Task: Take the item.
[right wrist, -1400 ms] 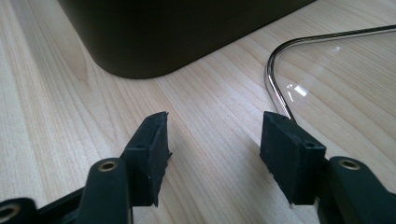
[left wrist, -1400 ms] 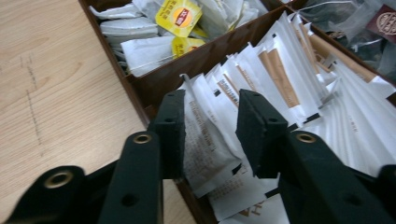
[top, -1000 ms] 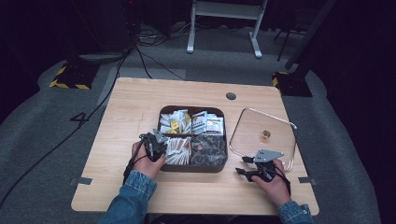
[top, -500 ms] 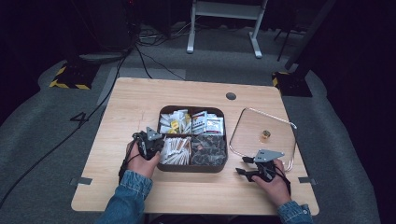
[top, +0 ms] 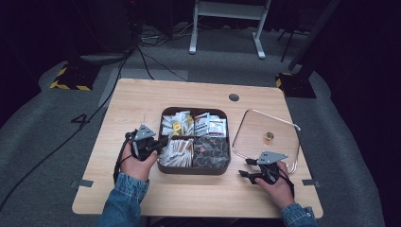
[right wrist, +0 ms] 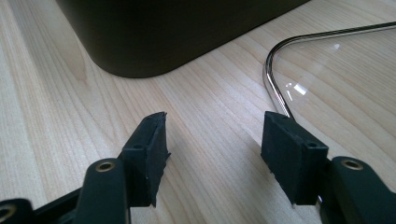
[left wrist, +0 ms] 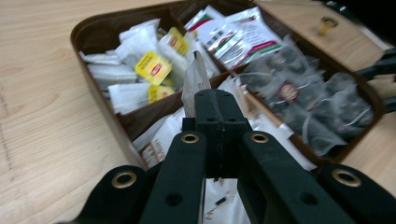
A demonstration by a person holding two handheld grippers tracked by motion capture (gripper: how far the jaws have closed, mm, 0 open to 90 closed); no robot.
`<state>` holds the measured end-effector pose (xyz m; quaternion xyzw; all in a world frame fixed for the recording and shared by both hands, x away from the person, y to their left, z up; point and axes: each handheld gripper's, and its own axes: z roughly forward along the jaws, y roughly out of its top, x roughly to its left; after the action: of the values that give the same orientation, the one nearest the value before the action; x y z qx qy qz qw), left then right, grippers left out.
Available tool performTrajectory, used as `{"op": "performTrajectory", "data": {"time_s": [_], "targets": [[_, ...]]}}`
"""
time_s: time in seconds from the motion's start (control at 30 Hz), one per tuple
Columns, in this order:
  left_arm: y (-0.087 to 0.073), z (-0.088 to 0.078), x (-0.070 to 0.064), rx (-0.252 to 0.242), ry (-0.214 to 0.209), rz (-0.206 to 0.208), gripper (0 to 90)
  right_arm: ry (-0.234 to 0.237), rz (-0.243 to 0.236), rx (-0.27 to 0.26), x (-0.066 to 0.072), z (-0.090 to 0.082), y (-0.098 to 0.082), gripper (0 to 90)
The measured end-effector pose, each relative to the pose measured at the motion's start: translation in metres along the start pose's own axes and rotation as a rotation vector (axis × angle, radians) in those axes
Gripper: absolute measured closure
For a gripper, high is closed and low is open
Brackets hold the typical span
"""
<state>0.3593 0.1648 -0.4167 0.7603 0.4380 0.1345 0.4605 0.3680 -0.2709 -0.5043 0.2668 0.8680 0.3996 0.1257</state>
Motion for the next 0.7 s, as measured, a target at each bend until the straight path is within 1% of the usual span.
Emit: {"op": "performTrajectory", "data": {"time_s": [0.03,0.2,0.23,0.27,0.3,0.33,0.4,0.43,0.47,0.5,0.57,0.6,0.63,0.7], "targets": [[0.002,-0.003,-0.002,-0.013,-0.019,-0.003,89.8,-0.001,-0.001,0.0,0.0,0.0,0.0,41.0],[0.007,-0.009,-0.013,-0.028,-0.048,0.036,89.8,-0.001,0.0,0.0,0.0,0.0,0.0,41.1],[0.007,-0.009,-0.013,-0.028,-0.048,0.036,89.8,-0.001,-0.001,0.0,0.0,0.0,0.0,41.0],[0.009,-0.009,-0.018,-0.028,-0.054,0.047,89.8,-0.001,-0.001,0.0,0.0,0.0,0.0,41.0],[0.01,-0.01,-0.024,-0.026,-0.072,0.064,89.8,-0.001,-0.001,0.0,0.0,0.0,0.0,41.0],[0.01,-0.01,-0.024,-0.026,-0.072,0.064,89.8,-0.001,-0.001,0.0,0.0,0.0,0.0,41.0],[0.011,-0.009,-0.031,-0.019,-0.091,0.087,89.8,-0.001,-0.002,0.0,0.0,0.0,0.0,41.0],[0.012,-0.008,-0.038,-0.011,-0.11,0.111,89.8,-0.002,-0.002,0.0,0.0,0.0,0.0,41.0],[0.012,-0.008,-0.038,-0.011,-0.11,0.111,89.8,-0.002,-0.002,0.0,0.0,0.0,0.0,41.0],[0.012,-0.005,-0.046,0.009,-0.148,0.146,89.8,-0.001,-0.001,0.0,0.0,0.0,0.0,41.0],[0.011,-0.001,-0.055,0.015,-0.178,0.178,89.8,-0.001,-0.001,0.0,0.0,0.0,0.0,41.0],[0.011,-0.001,-0.055,0.015,-0.178,0.178,89.8,-0.001,-0.001,0.0,0.0,0.0,0.0,41.0],[0.011,0.003,-0.064,0.023,-0.208,0.199,89.8,-0.001,-0.002,0.0,0.0,0.0,0.0,40.9],[0.011,0.005,-0.071,0.027,-0.234,0.218,89.8,-0.002,-0.002,0.0,0.0,0.0,0.0,40.9]]}}
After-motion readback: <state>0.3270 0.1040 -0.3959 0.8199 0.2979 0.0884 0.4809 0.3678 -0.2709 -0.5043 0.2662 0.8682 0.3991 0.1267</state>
